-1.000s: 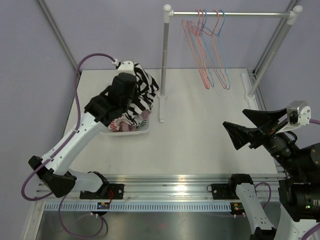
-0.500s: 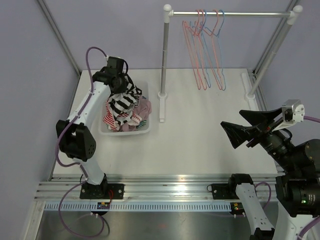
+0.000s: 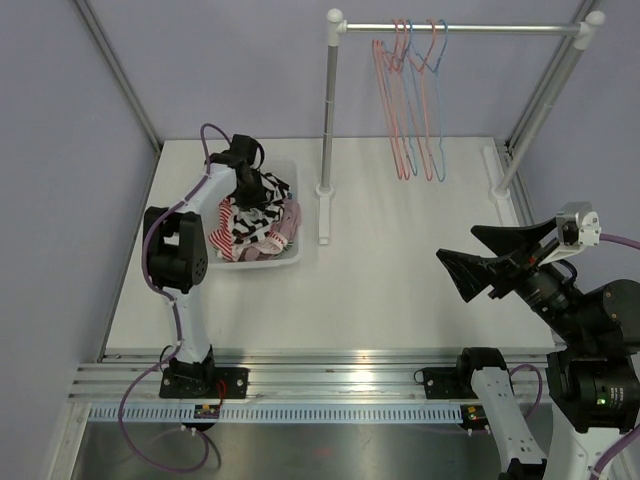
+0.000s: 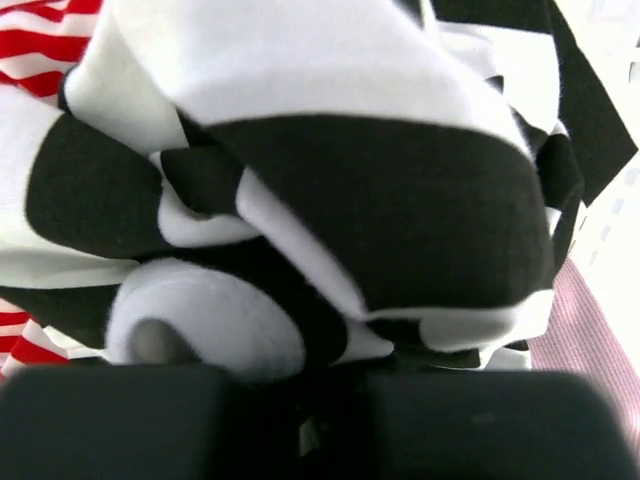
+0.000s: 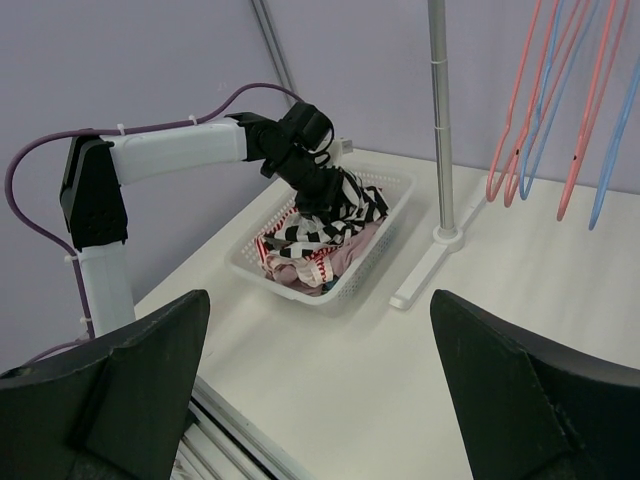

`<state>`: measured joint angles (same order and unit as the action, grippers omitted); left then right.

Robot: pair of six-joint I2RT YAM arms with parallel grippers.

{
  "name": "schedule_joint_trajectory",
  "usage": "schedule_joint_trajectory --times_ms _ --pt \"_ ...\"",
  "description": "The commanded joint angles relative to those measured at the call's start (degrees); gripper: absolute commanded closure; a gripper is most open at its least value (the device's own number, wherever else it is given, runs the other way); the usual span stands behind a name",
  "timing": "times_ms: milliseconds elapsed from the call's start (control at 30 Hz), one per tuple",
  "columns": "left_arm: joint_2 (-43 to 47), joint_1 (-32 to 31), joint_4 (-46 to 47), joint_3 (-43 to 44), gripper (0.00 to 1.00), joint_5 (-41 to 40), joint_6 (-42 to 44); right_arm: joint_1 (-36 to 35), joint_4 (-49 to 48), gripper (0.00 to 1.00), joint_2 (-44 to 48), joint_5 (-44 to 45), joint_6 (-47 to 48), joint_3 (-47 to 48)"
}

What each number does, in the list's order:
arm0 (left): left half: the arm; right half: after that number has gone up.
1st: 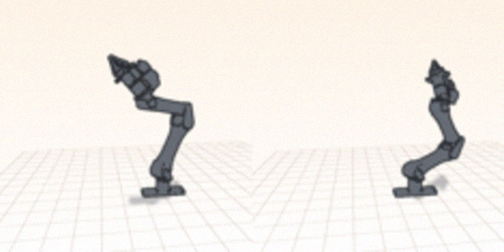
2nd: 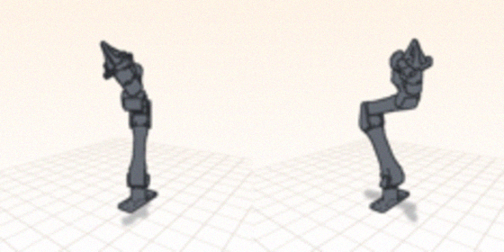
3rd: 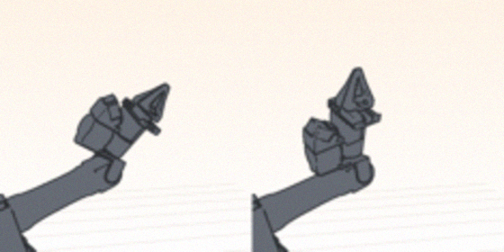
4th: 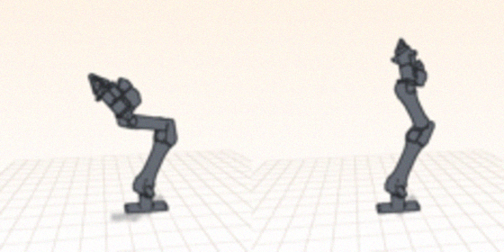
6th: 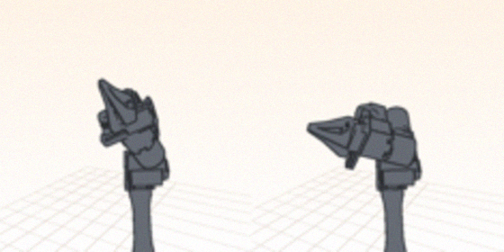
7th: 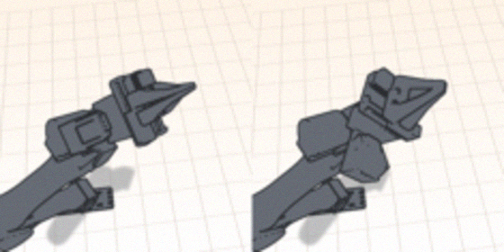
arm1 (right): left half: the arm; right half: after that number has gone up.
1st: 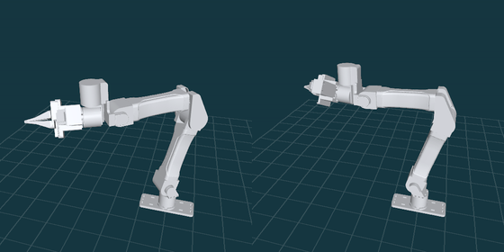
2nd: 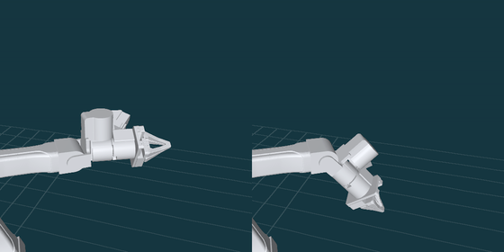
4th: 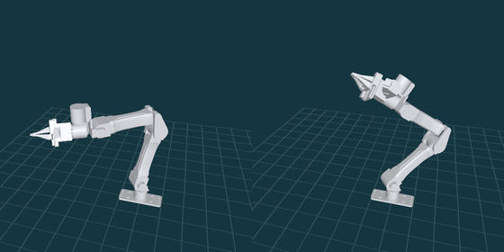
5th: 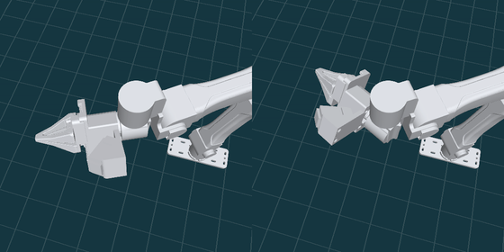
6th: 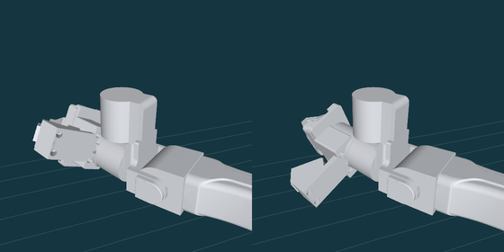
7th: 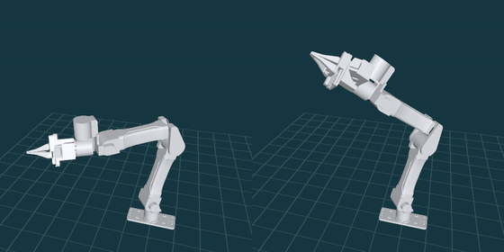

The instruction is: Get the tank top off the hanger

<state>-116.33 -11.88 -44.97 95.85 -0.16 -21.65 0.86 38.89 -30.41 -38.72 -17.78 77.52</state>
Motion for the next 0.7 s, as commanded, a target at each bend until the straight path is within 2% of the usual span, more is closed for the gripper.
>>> schedule_joint_trajectory --times_ms 0,100,133,167,267,333,367,500,567,600,667 --pt "1.4 -0.1 -2.3 -1.5 0.7 0.8 0.3 0.0 -0.9 0.01 0.4 -1.4 0.4 0.3" --pt "5.6 0.4 -4.8 0.8 0.46 0.3 0.6 0.0 -0.8 0.0 0.2 -1.6 0.4 0.4" --pt "6.7 0.5 -6.2 1.5 0.31 0.4 0.7 0.0 -0.7 0.0 0.2 -1.6 0.5 0.4" --pt "8.0 0.5 -6.7 2.6 0.26 -1.7 0.7 0.0 -0.7 0.01 0.2 -1.6 0.6 0.3" --pt "13.9 0.9 -7.2 3.4 0.13 -1.7 0.7 0.0 -0.1 0.0 0.0 -0.9 1.2 -0.2" --pt "18.5 1.8 -6.4 3.5 0.09 2.5 1.3 0.0 0.0 0.01 0.0 -0.5 2.1 -0.8" --pt "19.7 2.1 -6.5 4.2 0.01 3.8 1.8 0.0 0.3 0.01 -0.2 0.0 2.3 -1.2" --pt "28.3 2.1 -6.6 4.1 0.01 2.7 3.3 0.0 4.2 0.0 -1.7 5.7 2.8 -1.6" --pt "34.7 2.1 -6.3 2.9 0.01 0.4 4.1 0.0 5.7 0.01 -2.2 11.8 3.1 -2.0" --pt "37.0 2.0 -4.9 0.4 0.01 -1.2 4.4 0.0 7.4 0.01 -2.4 16.2 3.6 -1.9" --pt "44.9 2.0 -3.4 -2.9 0.01 -4.6 4.8 0.1 8.6 0.01 -3.0 18.9 4.7 -2.2"
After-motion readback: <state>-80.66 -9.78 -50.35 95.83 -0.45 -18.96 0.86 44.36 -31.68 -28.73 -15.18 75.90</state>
